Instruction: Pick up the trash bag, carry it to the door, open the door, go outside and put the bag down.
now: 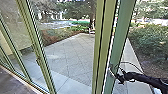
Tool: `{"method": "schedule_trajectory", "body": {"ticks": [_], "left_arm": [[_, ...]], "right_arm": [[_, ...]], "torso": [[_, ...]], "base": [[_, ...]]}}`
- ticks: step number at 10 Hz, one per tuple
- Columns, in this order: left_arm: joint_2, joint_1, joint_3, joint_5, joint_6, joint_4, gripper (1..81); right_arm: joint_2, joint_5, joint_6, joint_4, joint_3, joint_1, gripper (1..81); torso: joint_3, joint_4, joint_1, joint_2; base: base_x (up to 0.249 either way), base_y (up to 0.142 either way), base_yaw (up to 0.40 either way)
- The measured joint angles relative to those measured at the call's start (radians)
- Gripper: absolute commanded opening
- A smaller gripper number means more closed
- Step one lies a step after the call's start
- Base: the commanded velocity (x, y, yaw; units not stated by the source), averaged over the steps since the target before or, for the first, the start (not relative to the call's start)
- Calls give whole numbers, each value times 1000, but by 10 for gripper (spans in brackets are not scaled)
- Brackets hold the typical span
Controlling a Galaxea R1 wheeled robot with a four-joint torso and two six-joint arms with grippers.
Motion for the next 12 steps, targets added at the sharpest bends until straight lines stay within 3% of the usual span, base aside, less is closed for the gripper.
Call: {"method": "schedule_trajectory", "body": {"ticks": [3, 7, 10, 12], "left_arm": [[0, 0, 0, 0, 6, 0, 10], [7, 0, 0, 0, 6, 0, 10], [8, 0, -1, -1, 6, 1, 10], [9, 0, -1, -1, 7, 2, 10]], "right_arm": [[-66, -24, 17, 3, 61, 42, 811], [-172, 0, 46, 15, 179, 119, 811], [-240, -10, 39, -49, 257, 164, 811], [-261, -52, 37, -96, 281, 194, 811]], "torso": [[-1, 1, 2, 1], [-1, 1, 2, 2], [-1, 1, 3, 2], [-1, 1, 3, 2]], "base": [[0, 0, 0], [0, 0, 0], [0, 0, 0], [0, 0, 0]]}}
